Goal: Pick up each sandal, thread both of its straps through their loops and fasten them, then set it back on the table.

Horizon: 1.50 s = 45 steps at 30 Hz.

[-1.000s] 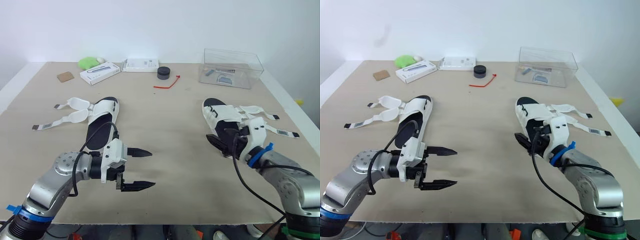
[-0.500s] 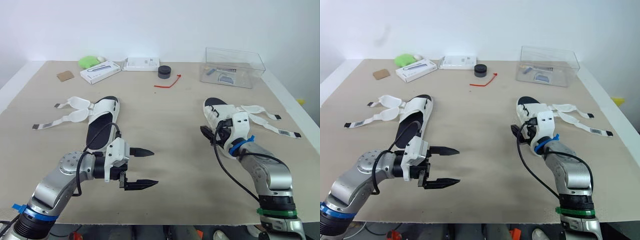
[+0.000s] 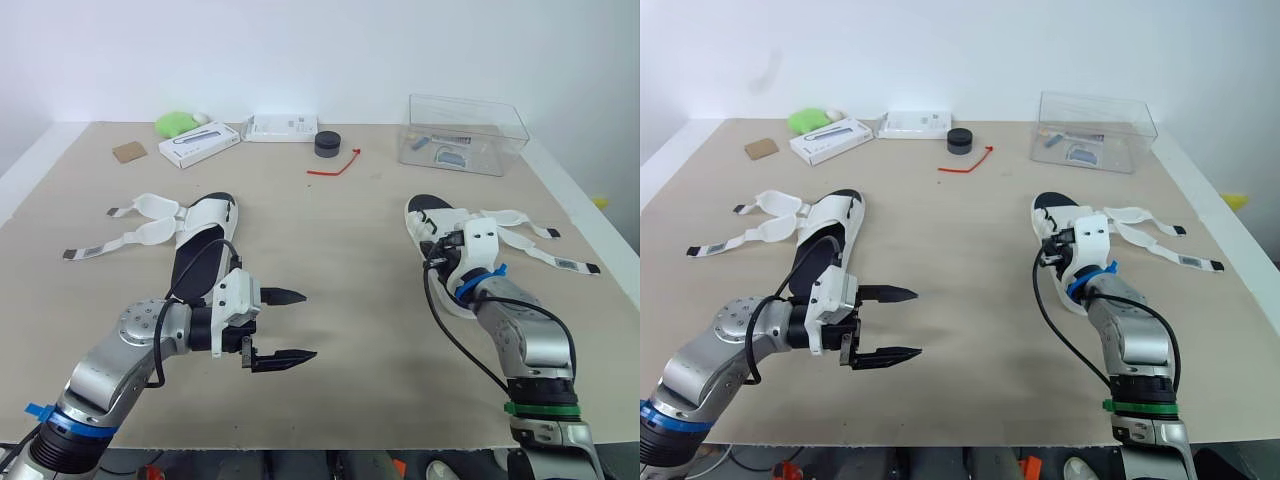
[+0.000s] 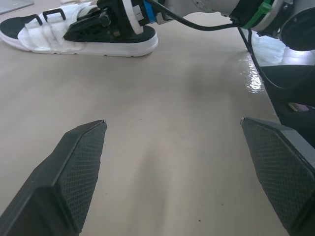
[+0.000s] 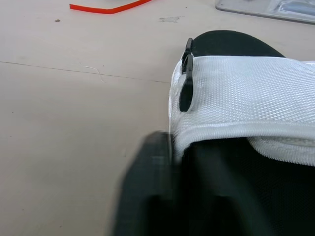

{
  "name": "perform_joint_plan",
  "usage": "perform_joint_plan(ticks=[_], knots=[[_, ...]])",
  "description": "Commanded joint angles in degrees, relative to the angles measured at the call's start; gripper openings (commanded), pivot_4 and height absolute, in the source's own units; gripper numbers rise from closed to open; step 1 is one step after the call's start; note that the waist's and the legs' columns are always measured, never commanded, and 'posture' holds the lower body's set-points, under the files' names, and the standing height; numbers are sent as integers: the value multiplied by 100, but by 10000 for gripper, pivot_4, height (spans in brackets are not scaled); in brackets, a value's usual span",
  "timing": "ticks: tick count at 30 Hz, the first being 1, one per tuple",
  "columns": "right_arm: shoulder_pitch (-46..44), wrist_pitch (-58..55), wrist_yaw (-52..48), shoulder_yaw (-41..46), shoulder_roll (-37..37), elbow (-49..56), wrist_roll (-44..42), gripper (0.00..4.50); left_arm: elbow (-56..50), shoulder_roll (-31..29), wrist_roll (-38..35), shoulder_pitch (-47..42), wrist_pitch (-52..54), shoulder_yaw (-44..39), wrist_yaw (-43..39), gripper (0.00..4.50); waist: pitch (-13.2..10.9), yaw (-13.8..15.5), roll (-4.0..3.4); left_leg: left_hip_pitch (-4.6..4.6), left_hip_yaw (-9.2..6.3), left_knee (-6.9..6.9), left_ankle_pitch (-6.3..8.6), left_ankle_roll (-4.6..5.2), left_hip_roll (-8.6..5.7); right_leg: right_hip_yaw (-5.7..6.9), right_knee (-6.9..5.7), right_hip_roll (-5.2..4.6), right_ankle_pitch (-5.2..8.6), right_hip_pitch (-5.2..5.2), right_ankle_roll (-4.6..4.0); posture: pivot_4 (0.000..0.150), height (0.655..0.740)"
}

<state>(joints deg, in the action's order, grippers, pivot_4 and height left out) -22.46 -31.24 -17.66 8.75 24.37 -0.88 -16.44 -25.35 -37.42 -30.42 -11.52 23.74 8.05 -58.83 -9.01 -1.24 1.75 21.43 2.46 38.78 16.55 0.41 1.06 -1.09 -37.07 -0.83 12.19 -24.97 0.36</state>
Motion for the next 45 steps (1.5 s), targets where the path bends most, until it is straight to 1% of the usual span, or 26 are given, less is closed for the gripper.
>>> perform_joint_plan(ticks=[1,4,8,11,14,19,21,27,40,45], knots=[[-136,198,-159,-27,54,-40,58,358,-108,13,-91,16,26,-227,123,45000,0,-1,0,0,0,0,0,0,0,0,0,0,0,0,0,1500,7400],[-220,313,-453,-126,156,-111,112,358,-64,11,-176,-16,91,-333,176,45000,0,-3,0,-2,2,0,-1,0,1,-2,0,1,-3,0,-1,1500,7400],[-174,509,-2157,-726,819,569,-132,358,-112,-119,-262,74,118,-525,90,45000,-2,-15,-2,-2,6,0,-2,1,4,-4,0,7,-5,-4,-2,1500,7400],[-69,435,-2942,-850,1170,924,-416,358,-112,-183,-280,149,110,-645,59,45000,-2,-14,-3,0,11,-1,1,4,15,-6,0,20,-4,-11,-5,1500,7400],[146,847,-3941,-1115,1676,1287,-443,358,-136,-239,-297,246,84,-739,51,45000,-3,17,-4,5,3,-3,2,6,18,-1,0,22,-2,-12,-9,1500,7400],[431,1677,-4957,-1390,2097,1626,-381,358,-361,-246,-327,455,90,-771,106,45000,-4,16,-2,9,3,0,2,6,6,3,3,4,-1,-10,-3,1500,7400],[504,1990,-5134,-1486,2164,1602,-251,358,-426,-236,-331,503,101,-764,136,45000,-6,12,1,8,4,2,2,6,5,2,3,3,-2,-10,0,1500,7400],[626,2325,-5407,-1636,2146,1579,-199,358,-539,-242,-331,615,101,-770,176,45000,-6,11,2,3,3,7,-2,0,11,3,-2,12,-4,-8,-3,1500,7400],[1047,2592,-5609,-1696,2114,1719,-245,358,-564,-310,-331,661,53,-712,33,45000,-6,13,2,2,1,8,-3,-2,11,4,-4,12,-6,-6,-6,1500,7400],[1070,2708,-5633,-1722,2122,1692,-162,358,-366,-342,-262,511,-9,-684,-130,45000,-6,13,2,-3,1,8,-4,-3,12,4,-6,15,-5,-4,-5,1500,7400]])
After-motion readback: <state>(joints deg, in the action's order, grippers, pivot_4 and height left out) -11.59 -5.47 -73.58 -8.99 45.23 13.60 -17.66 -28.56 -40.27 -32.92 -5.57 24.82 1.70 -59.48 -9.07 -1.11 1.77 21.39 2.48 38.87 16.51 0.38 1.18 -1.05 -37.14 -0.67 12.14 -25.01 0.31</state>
